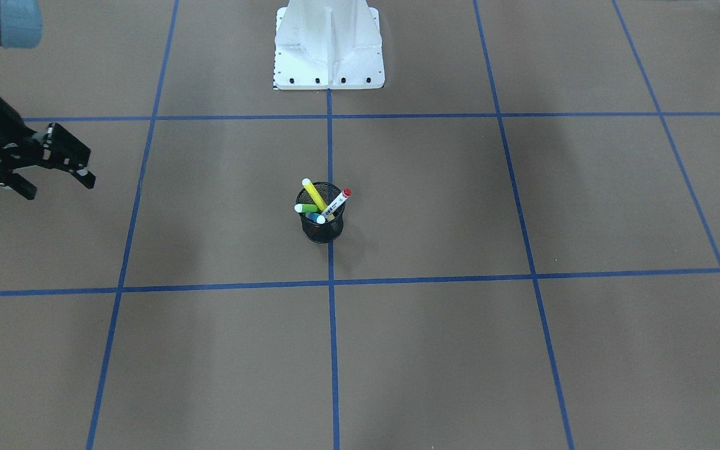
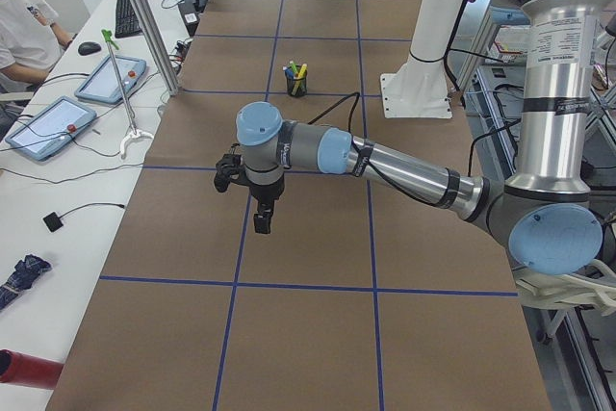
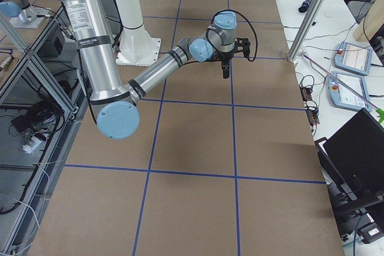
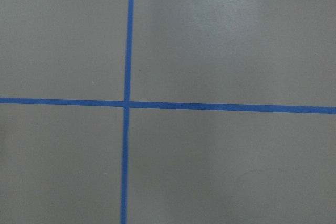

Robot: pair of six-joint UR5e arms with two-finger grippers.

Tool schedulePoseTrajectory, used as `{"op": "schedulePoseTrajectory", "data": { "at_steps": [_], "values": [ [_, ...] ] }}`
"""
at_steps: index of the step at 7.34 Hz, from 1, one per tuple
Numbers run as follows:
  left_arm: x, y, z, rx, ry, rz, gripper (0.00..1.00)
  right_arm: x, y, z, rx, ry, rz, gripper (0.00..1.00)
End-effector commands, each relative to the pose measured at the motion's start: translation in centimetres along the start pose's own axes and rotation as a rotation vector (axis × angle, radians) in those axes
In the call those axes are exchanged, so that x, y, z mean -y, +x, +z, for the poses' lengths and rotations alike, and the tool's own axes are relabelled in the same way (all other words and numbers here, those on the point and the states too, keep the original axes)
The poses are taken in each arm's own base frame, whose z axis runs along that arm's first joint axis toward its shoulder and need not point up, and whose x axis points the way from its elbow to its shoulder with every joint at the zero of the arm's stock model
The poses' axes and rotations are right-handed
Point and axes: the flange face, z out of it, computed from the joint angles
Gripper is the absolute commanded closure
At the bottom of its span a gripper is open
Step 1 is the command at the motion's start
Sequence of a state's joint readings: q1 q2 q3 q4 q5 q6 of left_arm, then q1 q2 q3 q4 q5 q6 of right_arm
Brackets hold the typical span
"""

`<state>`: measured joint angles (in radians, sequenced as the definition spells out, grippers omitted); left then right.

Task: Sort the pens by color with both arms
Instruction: 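Move the right gripper over the black mesh pen cup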

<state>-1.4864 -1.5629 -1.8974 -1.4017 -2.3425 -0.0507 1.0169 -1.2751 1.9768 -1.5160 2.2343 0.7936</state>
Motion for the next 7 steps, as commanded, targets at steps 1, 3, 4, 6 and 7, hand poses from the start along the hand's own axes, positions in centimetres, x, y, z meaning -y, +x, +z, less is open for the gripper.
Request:
{"op": "schedulePoseTrajectory", "data": {
  "at_steps": [1,3,4,6,7],
  "values": [
    [0.0,0.0,0.0,0.000,-0.002,-0.003,0.00,-1.7,-10.8,4.0,-0.002,0.034,-0.057,0.06],
    [0.1,-0.2,0.2,0.000,-0.004,-0.004,0.00,-1.2,-20.2,7.7,-0.005,0.069,-0.063,0.21],
    [0.1,-0.3,0.3,0.000,-0.007,-0.008,0.00,0.1,-22.8,8.4,0.000,0.068,-0.068,0.22],
    [0.1,-0.3,0.3,0.000,-0.007,-0.008,0.00,2.9,-30.1,12.2,-0.040,0.045,-0.085,0.02],
    [0.2,-0.3,0.3,0.000,-0.007,-0.008,0.00,4.1,-33.7,14.1,-0.077,0.006,-0.101,0.01]
  ]
}}
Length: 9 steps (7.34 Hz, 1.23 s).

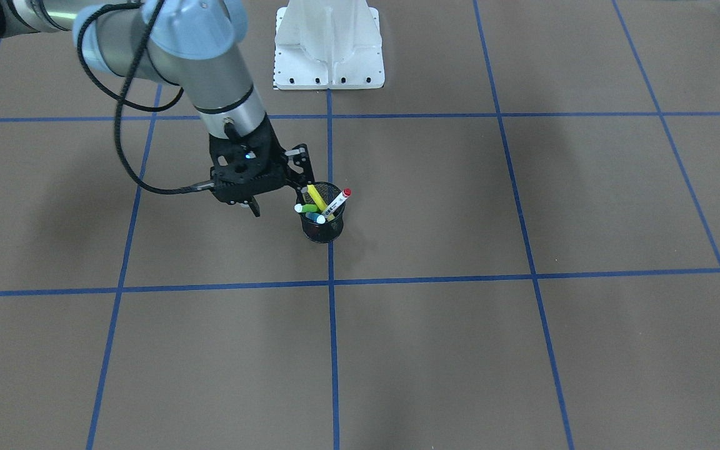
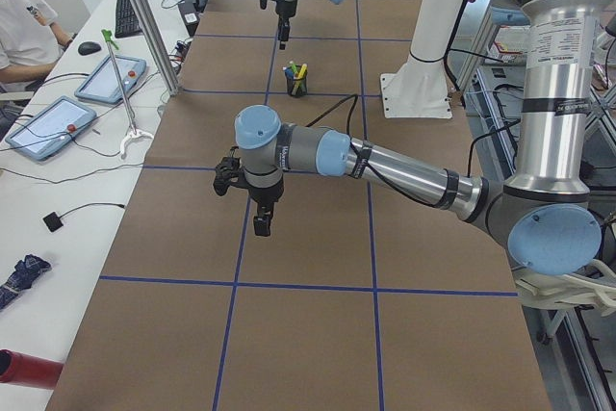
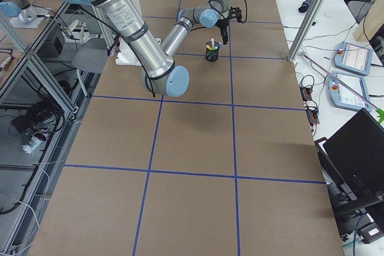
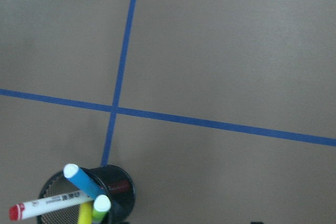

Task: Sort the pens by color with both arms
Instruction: 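Move the right gripper over the black mesh pen cup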

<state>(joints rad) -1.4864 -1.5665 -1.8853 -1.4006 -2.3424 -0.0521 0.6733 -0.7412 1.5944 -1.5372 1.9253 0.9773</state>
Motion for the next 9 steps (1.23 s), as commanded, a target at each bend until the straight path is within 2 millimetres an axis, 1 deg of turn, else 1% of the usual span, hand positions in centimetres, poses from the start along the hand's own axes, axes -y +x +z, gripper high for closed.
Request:
{"op": "schedulePoseTrajectory", "data": {
  "at_steps": [1,2,3,4,5,6,8,9],
  "values": [
    [0.1,0.0,0.0,0.000,0.000,0.000,0.00,1.6,-4.6,3.9,-0.082,-0.075,-0.065,0.01],
    [0.1,-0.1,0.2,-0.001,-0.002,-0.002,0.00,0.9,-4.1,5.3,-0.113,-0.113,-0.132,0.06],
    [0.1,-0.1,0.1,-0.001,-0.001,-0.003,0.00,0.5,-3.7,5.7,-0.148,-0.160,-0.197,0.21],
    [0.1,-0.1,0.1,-0.001,-0.001,-0.003,0.00,0.1,-3.9,5.8,-0.167,-0.192,-0.231,0.36],
    [0.1,-0.1,0.1,-0.001,-0.001,-0.003,0.00,-0.3,-4.1,6.1,-0.165,-0.199,-0.235,0.41],
    [0.1,0.0,0.1,-0.002,0.000,-0.002,0.00,-1.2,-4.5,6.7,-0.168,-0.209,-0.243,0.45],
    [0.1,0.0,0.0,-0.002,0.001,-0.001,0.00,-1.8,-5.0,7.0,-0.167,-0.212,-0.253,0.45],
    [0.1,0.1,-0.1,-0.002,0.003,0.001,0.00,-1.9,-4.9,7.1,-0.166,-0.215,-0.252,0.49]
  ]
}}
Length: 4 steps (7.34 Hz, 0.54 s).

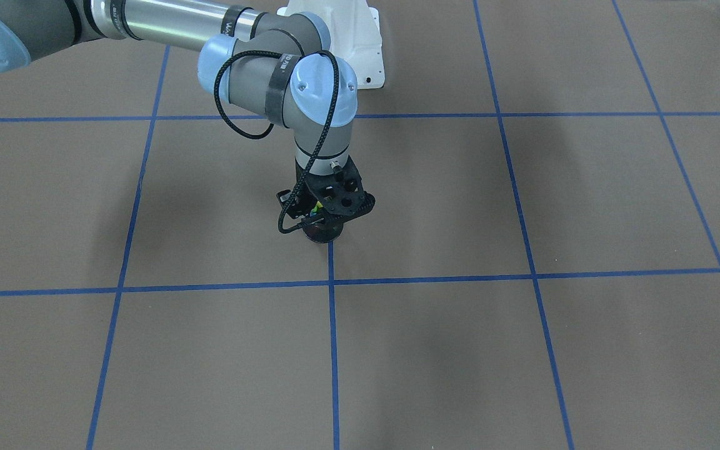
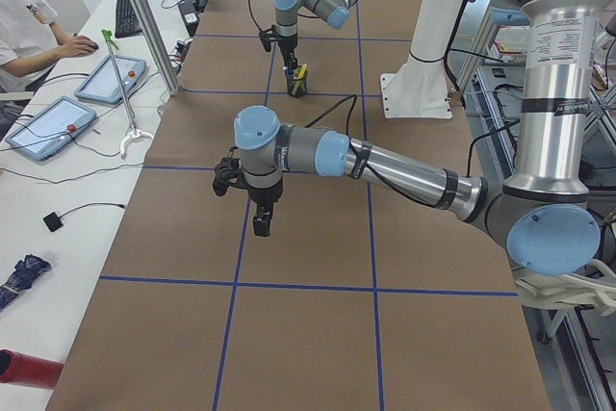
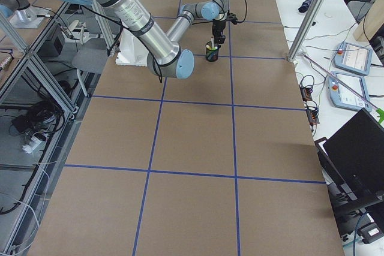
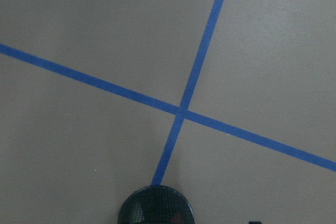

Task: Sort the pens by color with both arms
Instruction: 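Move the right gripper over the black mesh pen cup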

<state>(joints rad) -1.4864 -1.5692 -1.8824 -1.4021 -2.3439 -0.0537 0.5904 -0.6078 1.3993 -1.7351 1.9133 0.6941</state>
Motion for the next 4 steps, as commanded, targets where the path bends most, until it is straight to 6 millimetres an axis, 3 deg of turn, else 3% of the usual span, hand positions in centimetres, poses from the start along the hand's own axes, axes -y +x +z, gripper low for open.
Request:
{"op": "schedulePoseTrajectory", "data": {
  "at_steps": [1,2,4],
  "values": [
    [0.06,0.14,-0.15,0.000,0.003,0.003,0.00,-0.20,0.02,0.11,0.003,-0.004,-0.001,0.61],
    [0.06,0.14,-0.15,0.000,0.003,0.003,0.00,-0.07,0.00,-0.12,0.002,0.001,-0.001,0.75],
    [0.00,0.10,-0.10,0.000,0.002,0.002,0.00,0.41,0.36,-0.69,-0.001,0.013,0.001,0.76]
  ]
}}
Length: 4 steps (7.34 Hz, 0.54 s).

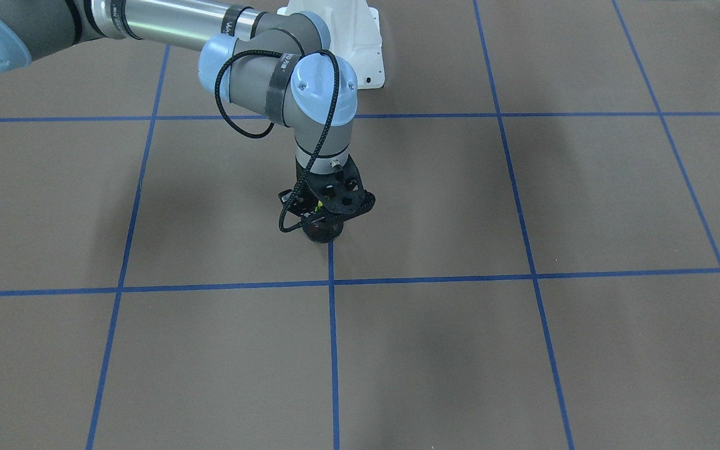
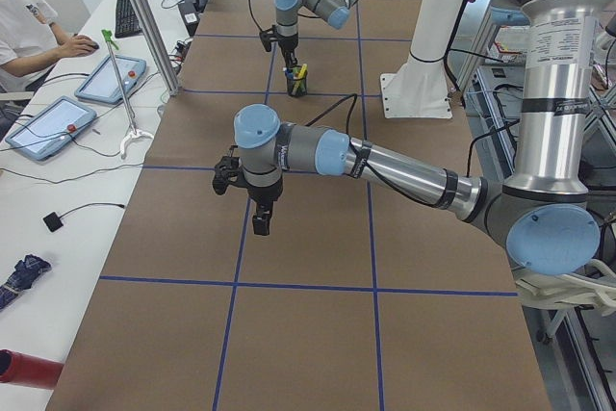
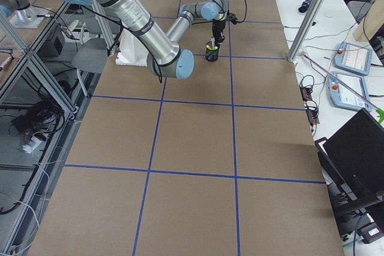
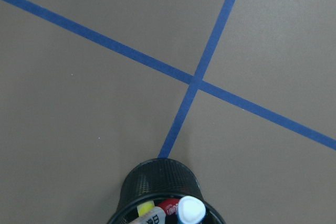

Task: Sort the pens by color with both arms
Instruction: 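Move the right gripper over the black mesh pen cup, then lower the right gripper and grasp the blue marker in the cup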

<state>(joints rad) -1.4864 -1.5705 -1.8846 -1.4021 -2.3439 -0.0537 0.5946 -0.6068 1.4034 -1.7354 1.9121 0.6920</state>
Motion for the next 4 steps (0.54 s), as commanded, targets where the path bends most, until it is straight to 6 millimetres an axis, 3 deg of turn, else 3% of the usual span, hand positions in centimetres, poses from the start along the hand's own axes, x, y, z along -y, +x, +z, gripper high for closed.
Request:
{"op": "schedulePoseTrajectory", "data": {
  "at_steps": [1,2,3,4],
  "values": [
    [0.01,0.03,-0.03,0.000,0.001,0.001,0.00,0.28,0.36,-0.34,-0.003,0.009,0.002,0.63],
    [0.01,0.03,-0.03,0.000,0.001,0.001,0.00,0.30,0.39,-0.40,-0.008,0.012,0.002,0.46],
    [0.01,0.03,-0.03,0.000,0.001,0.001,0.00,0.25,0.19,-0.65,-0.005,0.017,0.001,0.35],
    [0.01,0.08,-0.09,0.000,0.002,0.000,0.00,0.39,0.29,-0.65,-0.010,0.020,0.002,0.36]
  ]
}}
